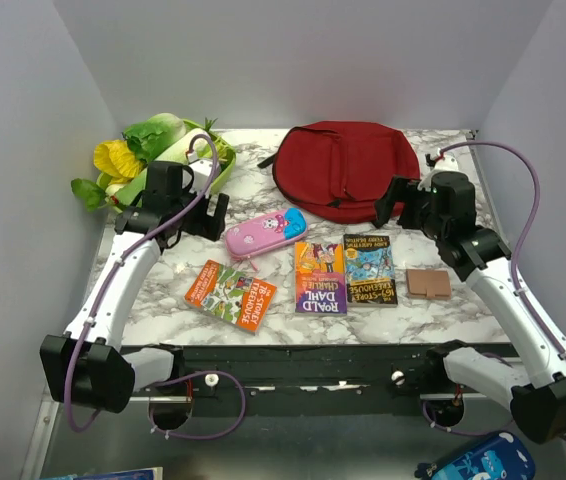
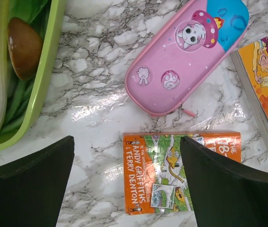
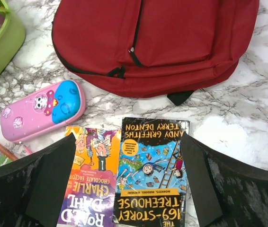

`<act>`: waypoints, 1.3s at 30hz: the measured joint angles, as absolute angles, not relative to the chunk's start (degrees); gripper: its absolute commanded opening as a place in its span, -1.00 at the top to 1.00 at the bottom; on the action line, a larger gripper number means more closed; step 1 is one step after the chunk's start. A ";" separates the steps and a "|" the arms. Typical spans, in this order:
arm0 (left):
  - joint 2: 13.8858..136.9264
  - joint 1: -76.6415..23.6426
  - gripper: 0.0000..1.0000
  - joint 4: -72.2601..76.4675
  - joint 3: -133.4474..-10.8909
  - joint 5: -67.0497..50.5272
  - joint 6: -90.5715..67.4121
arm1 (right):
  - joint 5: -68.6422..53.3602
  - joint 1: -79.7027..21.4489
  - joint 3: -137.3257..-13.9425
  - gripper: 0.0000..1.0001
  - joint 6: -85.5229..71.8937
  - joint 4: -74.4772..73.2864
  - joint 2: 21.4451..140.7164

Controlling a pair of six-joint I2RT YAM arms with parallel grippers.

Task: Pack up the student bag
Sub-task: Pick up the student bag at the center of the board.

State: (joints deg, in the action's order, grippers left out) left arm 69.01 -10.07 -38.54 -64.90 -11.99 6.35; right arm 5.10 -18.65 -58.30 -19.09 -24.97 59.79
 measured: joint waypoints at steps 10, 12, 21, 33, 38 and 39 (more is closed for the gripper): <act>80.88 -17.23 -0.98 -34.96 -69.78 -9.80 2.42 | 5.78 -18.65 -52.42 -1.00 -20.12 -25.19 51.13; 85.58 -18.57 -0.98 -34.22 -73.56 -9.52 1.08 | 5.80 -18.65 -51.33 -1.00 -20.53 -25.10 48.95; 108.44 -22.04 -0.98 -31.55 -93.84 -8.43 -3.62 | 6.35 -18.65 -48.05 -1.00 -22.06 -26.37 40.29; 131.74 -24.12 -0.98 -33.04 -119.35 -4.93 -8.75 | 5.30 -18.65 -46.72 -1.00 -22.28 -26.79 36.42; 133.62 -23.97 -0.97 -31.70 -120.68 -1.41 -11.81 | 3.60 -18.65 -46.72 -1.00 -22.28 -26.76 35.99; 133.95 -23.94 -0.98 -31.48 -120.84 -1.08 -12.27 | 3.29 -18.65 -46.72 -1.00 -22.28 -26.76 35.94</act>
